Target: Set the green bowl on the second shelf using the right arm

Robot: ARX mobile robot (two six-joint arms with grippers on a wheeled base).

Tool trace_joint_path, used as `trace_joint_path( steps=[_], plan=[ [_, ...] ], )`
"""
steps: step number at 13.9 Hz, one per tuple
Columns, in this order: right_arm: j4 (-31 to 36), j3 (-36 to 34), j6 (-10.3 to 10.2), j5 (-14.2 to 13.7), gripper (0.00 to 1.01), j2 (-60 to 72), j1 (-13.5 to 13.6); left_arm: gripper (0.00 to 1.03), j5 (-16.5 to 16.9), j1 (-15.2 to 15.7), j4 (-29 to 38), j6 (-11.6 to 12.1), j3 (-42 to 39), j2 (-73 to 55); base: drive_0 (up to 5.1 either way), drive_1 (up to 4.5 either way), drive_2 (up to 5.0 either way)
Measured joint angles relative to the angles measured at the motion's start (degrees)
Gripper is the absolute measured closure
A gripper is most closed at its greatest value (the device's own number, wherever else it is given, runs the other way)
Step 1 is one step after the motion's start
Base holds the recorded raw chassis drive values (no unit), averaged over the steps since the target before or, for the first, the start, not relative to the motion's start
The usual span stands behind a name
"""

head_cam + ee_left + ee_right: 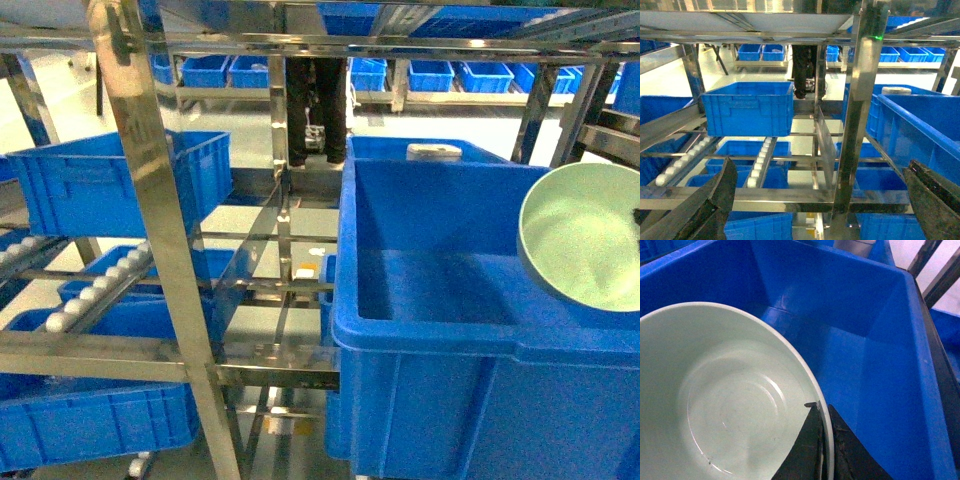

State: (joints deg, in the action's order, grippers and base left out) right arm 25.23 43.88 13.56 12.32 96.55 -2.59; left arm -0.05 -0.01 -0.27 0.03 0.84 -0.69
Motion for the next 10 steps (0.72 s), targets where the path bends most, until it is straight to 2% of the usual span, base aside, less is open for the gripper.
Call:
trace_joint_path(
  steps=[1, 5, 7, 8, 9, 10],
  plan=[
    [0.13, 3.17, 0.72, 0.11, 0.99, 3.82, 1.49, 0.05, 0.0, 0.0, 0.0, 0.0, 0.0, 0.0, 0.0, 0.0, 0.0],
    [-1.22, 8.96, 1.55, -0.15, 0.99, 9.35, 2.14, 0.05, -0.02, 0.0, 0.0, 0.0, 0.0, 0.0, 0.0, 0.0, 0.0],
    [-2.4, 12.9, 2.23, -0.33, 0.99, 13.77, 0.48, 0.05, 0.0, 0.0, 0.02, 0.0, 0.0, 0.0, 0.0, 0.0, 0.0],
    [-4.2, 16.28, 2.45, -0.2, 0.99, 17.99, -1.9, 0.05, 0.0, 0.0, 0.0, 0.0, 0.0, 0.0, 0.0, 0.0, 0.0],
    [-7.65, 22.21, 3.04, 1.95, 0.99, 21.81, -2.64, 0.05, 0.0, 0.0, 0.0, 0.0, 0.0, 0.0, 0.0, 0.0, 0.0],
    [-8.52, 23.34, 3.17, 2.69, 0.99, 22.38, -2.16, 0.05, 0.0, 0.0, 0.0, 0.0, 0.0, 0.0, 0.0, 0.0, 0.0]
  ],
)
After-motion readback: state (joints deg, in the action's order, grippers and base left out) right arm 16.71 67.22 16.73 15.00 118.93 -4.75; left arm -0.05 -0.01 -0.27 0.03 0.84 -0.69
